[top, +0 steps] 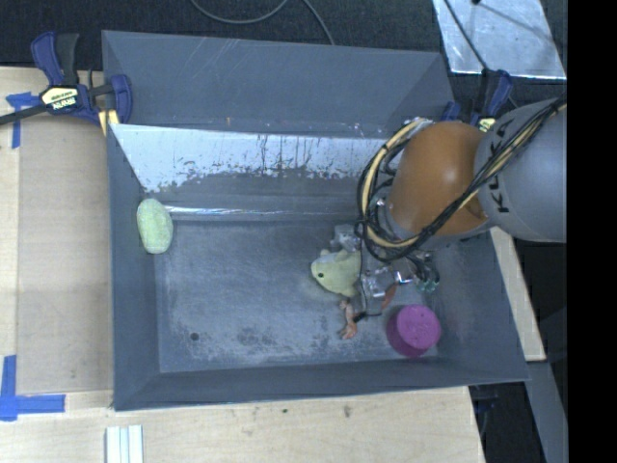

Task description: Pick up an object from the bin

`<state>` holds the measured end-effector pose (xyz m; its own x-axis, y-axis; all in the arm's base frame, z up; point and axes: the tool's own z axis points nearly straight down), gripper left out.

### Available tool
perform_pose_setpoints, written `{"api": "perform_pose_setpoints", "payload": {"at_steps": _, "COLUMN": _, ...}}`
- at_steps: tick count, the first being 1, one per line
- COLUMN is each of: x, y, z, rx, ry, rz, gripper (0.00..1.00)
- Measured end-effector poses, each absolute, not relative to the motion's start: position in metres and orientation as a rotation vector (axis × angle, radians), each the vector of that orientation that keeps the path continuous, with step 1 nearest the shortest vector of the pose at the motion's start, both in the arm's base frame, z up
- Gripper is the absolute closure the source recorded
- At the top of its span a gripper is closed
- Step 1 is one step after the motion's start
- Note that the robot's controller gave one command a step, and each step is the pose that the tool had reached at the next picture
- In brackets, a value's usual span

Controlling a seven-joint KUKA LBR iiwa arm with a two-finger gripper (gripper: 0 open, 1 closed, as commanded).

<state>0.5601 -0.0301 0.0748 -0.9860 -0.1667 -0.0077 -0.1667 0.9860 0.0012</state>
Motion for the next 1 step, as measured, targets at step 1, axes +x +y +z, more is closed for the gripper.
{"api": "perform_pose_setpoints", "payload": {"at_steps": 1, "x": 0.5687, "y": -0.0212, "z": 0.0791, "rx": -0.064, "ry": 3.130, "rz": -0.001, "gripper": 1.00}}
